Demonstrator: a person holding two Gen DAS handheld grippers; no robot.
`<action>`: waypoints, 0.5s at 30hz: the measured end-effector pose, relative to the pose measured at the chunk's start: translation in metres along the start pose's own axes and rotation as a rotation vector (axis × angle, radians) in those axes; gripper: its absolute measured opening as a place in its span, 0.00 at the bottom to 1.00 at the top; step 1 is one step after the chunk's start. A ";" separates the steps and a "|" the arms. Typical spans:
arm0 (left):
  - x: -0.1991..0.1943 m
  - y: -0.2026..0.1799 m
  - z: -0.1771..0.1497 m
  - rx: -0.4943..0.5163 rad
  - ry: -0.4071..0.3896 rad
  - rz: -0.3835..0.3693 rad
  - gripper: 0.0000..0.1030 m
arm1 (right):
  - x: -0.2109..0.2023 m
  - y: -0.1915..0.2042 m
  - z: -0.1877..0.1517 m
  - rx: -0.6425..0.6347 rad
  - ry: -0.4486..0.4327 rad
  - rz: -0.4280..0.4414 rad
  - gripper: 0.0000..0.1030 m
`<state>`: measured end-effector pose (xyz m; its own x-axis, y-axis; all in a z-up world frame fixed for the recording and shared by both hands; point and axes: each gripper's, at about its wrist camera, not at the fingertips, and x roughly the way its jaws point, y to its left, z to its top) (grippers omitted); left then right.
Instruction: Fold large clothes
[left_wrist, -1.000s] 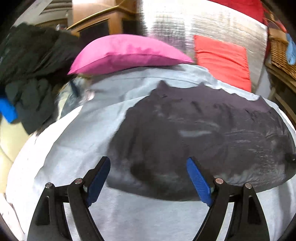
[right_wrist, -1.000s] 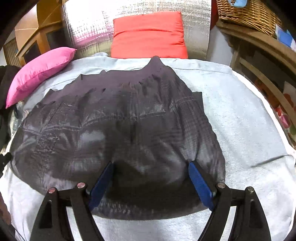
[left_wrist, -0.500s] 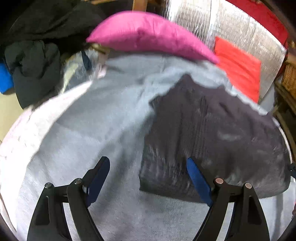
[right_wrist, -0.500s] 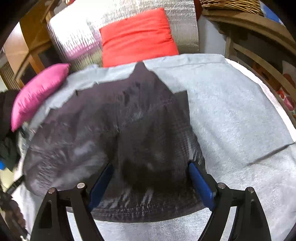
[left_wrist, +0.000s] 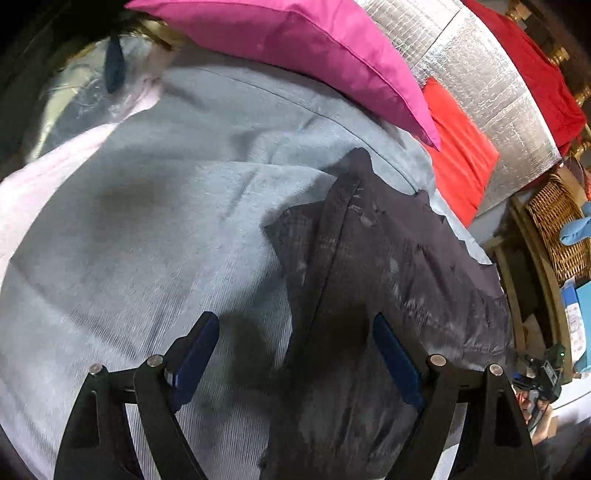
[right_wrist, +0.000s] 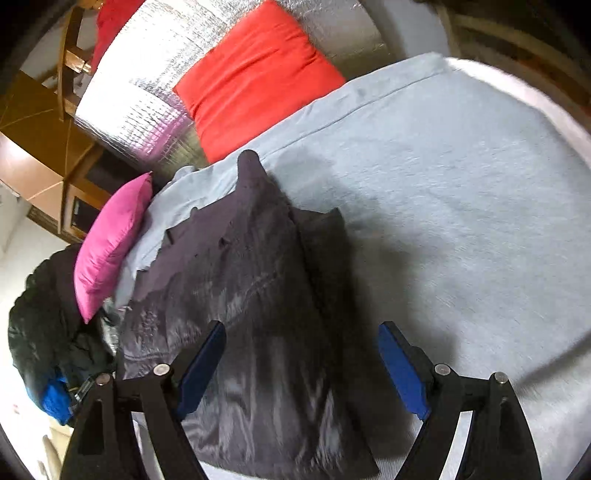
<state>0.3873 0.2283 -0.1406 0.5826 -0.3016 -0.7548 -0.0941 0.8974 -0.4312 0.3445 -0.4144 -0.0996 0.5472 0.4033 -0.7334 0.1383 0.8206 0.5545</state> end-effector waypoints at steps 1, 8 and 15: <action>0.001 -0.002 0.001 0.009 -0.005 0.004 0.83 | 0.003 -0.001 -0.001 -0.002 0.012 0.016 0.84; -0.010 -0.037 -0.011 0.184 -0.143 0.256 0.83 | 0.028 -0.002 -0.003 -0.021 0.052 0.010 0.84; -0.024 -0.066 -0.026 0.300 -0.201 0.301 0.83 | 0.028 0.014 -0.010 -0.057 0.052 -0.030 0.84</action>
<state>0.3584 0.1682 -0.1073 0.7131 0.0280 -0.7005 -0.0627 0.9977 -0.0239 0.3533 -0.3876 -0.1166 0.5001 0.3974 -0.7694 0.1055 0.8539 0.5096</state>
